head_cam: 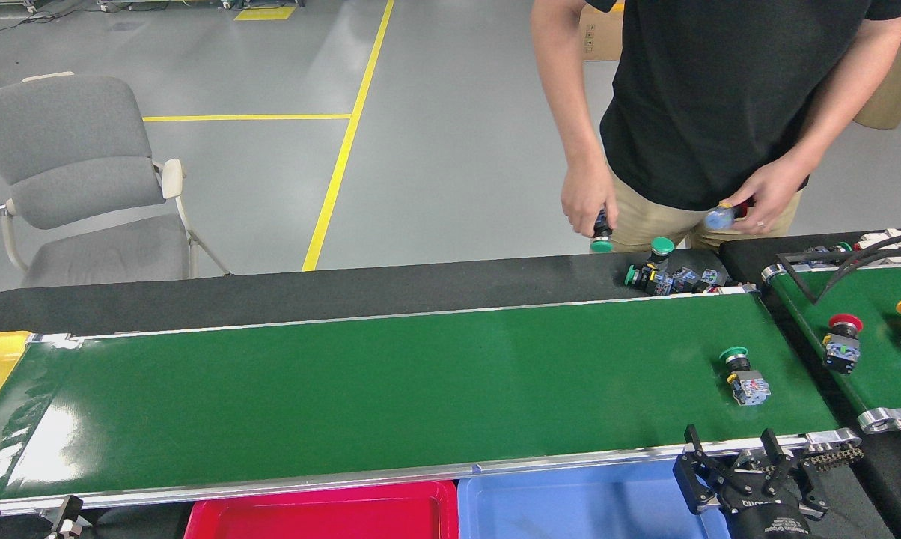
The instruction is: Pick switch part from conveyor to tray
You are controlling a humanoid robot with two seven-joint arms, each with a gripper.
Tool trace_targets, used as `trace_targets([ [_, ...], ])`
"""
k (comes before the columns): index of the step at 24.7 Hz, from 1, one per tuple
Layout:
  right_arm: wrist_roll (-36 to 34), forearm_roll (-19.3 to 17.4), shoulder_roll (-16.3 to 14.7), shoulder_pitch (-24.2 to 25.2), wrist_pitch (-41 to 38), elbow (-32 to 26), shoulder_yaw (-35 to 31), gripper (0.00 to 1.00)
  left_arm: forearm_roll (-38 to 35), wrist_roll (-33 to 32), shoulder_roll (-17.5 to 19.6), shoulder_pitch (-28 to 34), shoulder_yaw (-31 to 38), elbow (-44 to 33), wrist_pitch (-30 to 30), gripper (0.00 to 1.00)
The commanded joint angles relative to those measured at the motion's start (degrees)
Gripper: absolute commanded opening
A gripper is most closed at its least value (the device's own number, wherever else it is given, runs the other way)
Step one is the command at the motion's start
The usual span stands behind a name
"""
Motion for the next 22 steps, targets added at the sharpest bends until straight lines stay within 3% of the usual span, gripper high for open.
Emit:
trace_targets([
  [1,0.2,0.0,-0.4,-2.1,0.1,1.3,-0.2,1.0,0.2,0.4,1.6,-0.5,-0.3,-0.5,-0.2,1.0],
  [11,1.0,0.3,0.1,-9.2,0.1,9.0,0.5,1.0,-5.9,-0.2,1.7,-1.3,-2.5,-0.3,-0.3,1.0],
  [15,1.1,0.3,1.8,-12.4,0.3,13.2,2.1,0.96,-5.9,-0.2,1.7,-1.7,-3.1,0.6,-0.3,1.0],
  [18,1.0,0.4,2.4,-13.4,0.1,14.3,3.3,0.72,-5.8,-0.2,1.7,-2.1,-3.1,0.8,-0.3,1.0],
  [20,1.0,0.3,2.1,-13.6,0.1,14.3,4.9,0.43,-5.6,-0.2,1.7,-2.1,-3.0,0.8,-0.3,1.0],
  [22,1.0,0.3,2.1,-13.6,-0.1,14.3,5.1,0.28,-5.6,-0.2,1.7,-2.3,-3.0,0.8,-0.3,1.0],
])
